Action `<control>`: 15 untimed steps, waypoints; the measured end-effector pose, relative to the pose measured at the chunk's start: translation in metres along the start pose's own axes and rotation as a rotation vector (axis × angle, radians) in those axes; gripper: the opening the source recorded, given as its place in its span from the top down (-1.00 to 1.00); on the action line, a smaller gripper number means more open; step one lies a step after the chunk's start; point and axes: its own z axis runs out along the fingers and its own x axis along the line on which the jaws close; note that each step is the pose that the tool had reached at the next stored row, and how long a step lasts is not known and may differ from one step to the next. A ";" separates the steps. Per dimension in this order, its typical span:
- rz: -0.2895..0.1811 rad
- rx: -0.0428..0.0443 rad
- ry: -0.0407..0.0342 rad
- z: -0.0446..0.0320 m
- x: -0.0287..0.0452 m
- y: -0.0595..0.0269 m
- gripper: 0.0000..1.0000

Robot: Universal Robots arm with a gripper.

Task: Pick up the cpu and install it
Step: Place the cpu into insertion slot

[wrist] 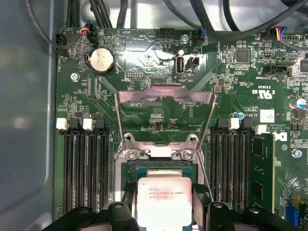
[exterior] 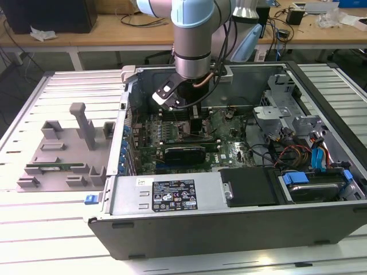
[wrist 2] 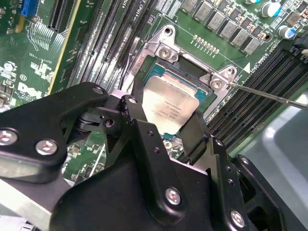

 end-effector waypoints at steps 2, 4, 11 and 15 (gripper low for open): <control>0.000 0.0001 0.0000 0.0015 0.0001 -0.0001 -0.09; 0.000 0.0002 -0.0002 0.0024 0.0003 -0.0001 -0.09; 0.000 0.0000 0.0001 0.0030 0.0005 0.0001 -0.09; 0.000 0.0001 -0.0002 0.0040 0.0011 0.0008 -0.09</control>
